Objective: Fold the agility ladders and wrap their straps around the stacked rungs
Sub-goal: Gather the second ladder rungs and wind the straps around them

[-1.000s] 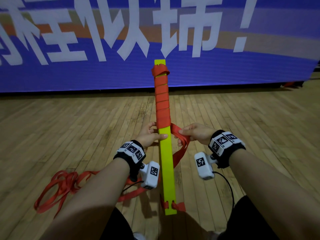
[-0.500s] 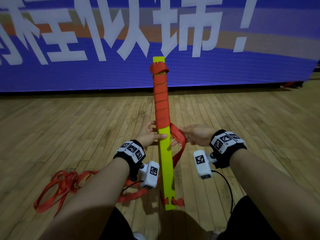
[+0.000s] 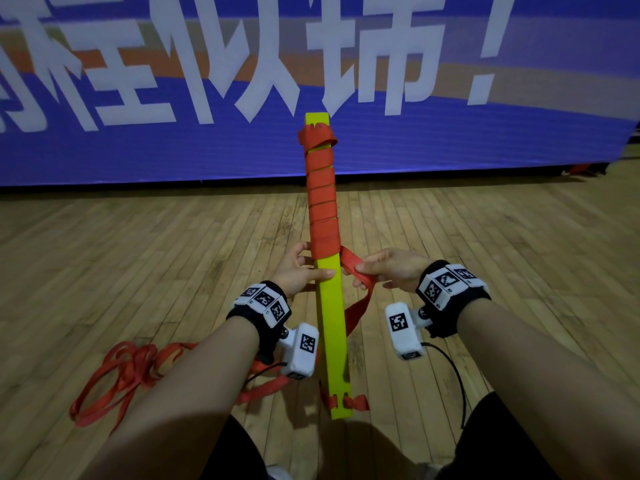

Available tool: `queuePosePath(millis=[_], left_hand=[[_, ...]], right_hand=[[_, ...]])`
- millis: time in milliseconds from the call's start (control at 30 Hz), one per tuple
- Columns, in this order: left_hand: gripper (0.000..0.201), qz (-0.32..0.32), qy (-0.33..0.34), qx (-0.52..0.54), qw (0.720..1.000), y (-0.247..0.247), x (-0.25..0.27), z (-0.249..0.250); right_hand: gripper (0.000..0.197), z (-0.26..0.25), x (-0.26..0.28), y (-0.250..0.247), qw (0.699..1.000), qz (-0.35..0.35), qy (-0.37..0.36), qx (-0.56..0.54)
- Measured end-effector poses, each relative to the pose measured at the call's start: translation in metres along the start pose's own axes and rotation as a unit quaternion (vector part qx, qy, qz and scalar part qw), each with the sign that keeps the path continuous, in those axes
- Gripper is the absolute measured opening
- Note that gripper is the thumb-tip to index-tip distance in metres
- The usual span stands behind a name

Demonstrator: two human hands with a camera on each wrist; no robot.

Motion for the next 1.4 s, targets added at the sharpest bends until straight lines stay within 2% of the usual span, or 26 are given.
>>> queuePosePath(millis=[67,133,300,600,700,833,933,1100,1267,1400], left_hand=[[0.056,-0.003,0.002,0.007,1.000,0.003,0.001,0.001],[0.056,-0.012,0.005,0.012,1.000,0.005,0.001,0.001],[0.053,-0.011,0.006,-0.004,1.000,0.006,0.002,-0.001],[0.058,0.023,0.053,-0.093,0.994,0.012,0.000,-0.003],[0.057,0.009,0.053,-0.082,0.995,0.013,0.001,0.001],[0.040,-0.056,0.050,-0.070,0.995,0.017,0.006,0.005],[0.040,-0.046,0.051,-0.070,0.995,0.019,0.006,0.003],[0.050,-0.033,0.022,-0.034,0.999,0.018,0.003,-0.001],[0.037,-0.054,0.014,-0.016,0.998,0.022,0.004,-0.001],[0.032,-0.051,0.016,-0.001,0.999,0.025,0.006,-0.002]], right_hand=[[0.016,-0.001,-0.002,0.001,0.999,0.025,-0.024,0.006],[0.015,-0.004,-0.003,0.004,0.999,0.020,-0.048,-0.014],[0.022,-0.013,-0.001,0.005,0.997,0.029,-0.076,0.014],[0.016,-0.015,-0.005,0.011,0.995,0.074,-0.071,0.004],[0.018,-0.015,-0.007,0.012,0.995,0.073,-0.074,-0.006],[0.016,-0.010,-0.006,0.005,0.994,0.093,-0.052,-0.030],[0.015,-0.007,-0.006,0.003,0.995,0.085,-0.042,-0.038],[0.016,-0.006,-0.002,0.000,0.996,0.073,-0.041,-0.042],[0.022,-0.008,0.005,-0.004,0.998,0.062,-0.025,-0.007],[0.020,-0.004,0.004,-0.007,0.997,0.058,-0.044,-0.009]])
Point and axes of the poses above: each hand's wrist, its own x-axis away from the middle knuckle, its own y-axis out of the palm, z = x × y, the point moved 2 cm from there along -x, towards the middle knuckle, and after that the axes turned 5 degrees about y, right-handed, at the moved point
